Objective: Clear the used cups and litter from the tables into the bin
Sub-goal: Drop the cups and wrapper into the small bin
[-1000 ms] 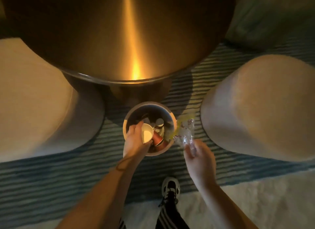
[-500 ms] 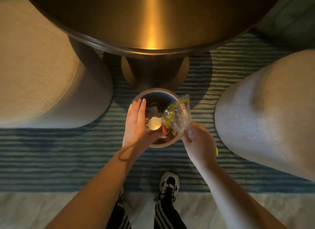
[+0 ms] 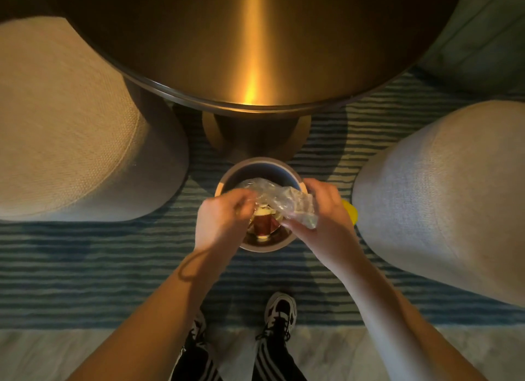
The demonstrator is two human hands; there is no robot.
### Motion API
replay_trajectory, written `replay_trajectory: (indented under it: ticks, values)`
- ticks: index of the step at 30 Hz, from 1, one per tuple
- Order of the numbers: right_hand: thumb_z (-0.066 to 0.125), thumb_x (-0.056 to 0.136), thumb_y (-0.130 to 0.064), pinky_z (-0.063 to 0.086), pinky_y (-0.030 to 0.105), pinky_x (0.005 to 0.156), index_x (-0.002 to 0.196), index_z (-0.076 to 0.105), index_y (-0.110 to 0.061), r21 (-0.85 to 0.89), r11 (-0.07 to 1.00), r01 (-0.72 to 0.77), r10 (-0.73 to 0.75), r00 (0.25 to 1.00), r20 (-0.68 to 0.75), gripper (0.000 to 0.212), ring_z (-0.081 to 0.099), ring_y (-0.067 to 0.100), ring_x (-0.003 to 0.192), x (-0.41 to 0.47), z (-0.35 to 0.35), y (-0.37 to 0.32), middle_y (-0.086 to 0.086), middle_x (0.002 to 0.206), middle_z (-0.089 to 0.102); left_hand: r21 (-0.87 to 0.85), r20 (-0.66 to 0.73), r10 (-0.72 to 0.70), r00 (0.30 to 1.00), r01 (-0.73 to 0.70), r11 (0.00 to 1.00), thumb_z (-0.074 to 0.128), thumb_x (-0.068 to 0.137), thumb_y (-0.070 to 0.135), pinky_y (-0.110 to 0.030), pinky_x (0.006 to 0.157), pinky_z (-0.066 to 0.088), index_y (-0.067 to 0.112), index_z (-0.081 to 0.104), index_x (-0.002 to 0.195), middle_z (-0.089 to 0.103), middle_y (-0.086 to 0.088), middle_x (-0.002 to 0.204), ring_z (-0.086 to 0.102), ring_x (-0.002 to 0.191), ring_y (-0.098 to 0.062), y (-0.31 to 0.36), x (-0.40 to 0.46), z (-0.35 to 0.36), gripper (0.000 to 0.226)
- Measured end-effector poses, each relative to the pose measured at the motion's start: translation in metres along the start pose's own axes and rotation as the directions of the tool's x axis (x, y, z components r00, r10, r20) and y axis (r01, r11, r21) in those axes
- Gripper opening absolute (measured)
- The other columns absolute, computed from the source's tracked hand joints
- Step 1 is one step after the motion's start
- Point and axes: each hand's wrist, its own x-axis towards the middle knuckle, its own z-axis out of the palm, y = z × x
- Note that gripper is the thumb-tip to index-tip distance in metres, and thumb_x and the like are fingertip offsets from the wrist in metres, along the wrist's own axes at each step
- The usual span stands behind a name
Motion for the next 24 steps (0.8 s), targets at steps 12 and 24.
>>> replay_trajectory:
  ticks: [12,24]
  values:
    - [0.044,0.098,-0.005,0.037,0.01,0.1,0.125,0.058,-0.007,0.425,0.889,-0.167,0.063,0.967,0.248,0.031,0.053,-0.004,0.111,-0.005,0.008,-0.044,0.004,0.127,0.06,-0.57,0.263,-0.24,0.935,0.351,0.743,0.068,0.085,0.028,-0.038,0.082,0.054,0.017,0.061,0.11,0.07,-0.003,0.102,0.067,0.096,-0.021,0.004,0.001,0.025,0.028]
    - [0.076,0.071,-0.046,0.019,0.04,0.118,0.141,0.037,-0.025,-0.141,0.972,0.188,-0.15,0.959,0.24,0.083,0.029,0.01,0.136,0.026,0.007,-0.01,-0.006,0.143,0.042,-0.624,0.629,-0.187,0.755,0.633,0.459,0.061,0.089,0.023,-0.04,0.086,0.053,-0.001,0.067,0.103,0.07,-0.017,0.101,0.066,0.098,-0.031,0.0,0.026,0.005,0.028]
